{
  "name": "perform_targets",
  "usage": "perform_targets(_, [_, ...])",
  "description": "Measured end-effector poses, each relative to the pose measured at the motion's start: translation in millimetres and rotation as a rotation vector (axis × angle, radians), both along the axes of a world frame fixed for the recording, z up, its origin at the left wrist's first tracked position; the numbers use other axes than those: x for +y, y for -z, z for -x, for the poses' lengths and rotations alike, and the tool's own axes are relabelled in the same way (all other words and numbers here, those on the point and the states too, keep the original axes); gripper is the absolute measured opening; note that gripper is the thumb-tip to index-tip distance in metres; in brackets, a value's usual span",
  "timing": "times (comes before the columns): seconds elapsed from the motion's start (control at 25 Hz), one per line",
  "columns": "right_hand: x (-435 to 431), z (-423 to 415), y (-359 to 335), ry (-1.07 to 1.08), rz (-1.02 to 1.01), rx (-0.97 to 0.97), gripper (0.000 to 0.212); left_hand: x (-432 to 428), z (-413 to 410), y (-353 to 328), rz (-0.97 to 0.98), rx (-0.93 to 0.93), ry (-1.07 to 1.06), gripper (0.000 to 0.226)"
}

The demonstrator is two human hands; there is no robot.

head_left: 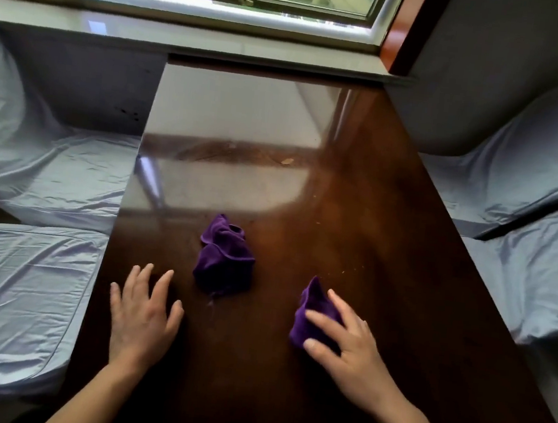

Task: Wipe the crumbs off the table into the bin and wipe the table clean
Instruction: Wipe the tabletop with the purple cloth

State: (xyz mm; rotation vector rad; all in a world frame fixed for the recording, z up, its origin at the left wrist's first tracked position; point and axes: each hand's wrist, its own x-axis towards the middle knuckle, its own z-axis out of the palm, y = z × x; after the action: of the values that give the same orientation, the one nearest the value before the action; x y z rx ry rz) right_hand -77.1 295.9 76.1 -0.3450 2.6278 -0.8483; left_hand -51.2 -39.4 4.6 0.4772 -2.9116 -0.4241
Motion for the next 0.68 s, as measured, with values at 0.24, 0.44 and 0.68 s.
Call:
perform_targets(0.24, [-20,-5,36,-0.185,-0.4,0.299,0.055,97,-3,-6,-0.035,0.102,0.323,0.055])
perform_targets(0.44, [41,-9,47,-0.232,-0.348,0.466,0.029,124,-1,5,0.04,-0.075,0.258,0.059])
perform_targets(0.68, [144,74,52,0.415,-0.548,0.343,0.058,126,2,16,0.098,-0.128,0.246,0.061])
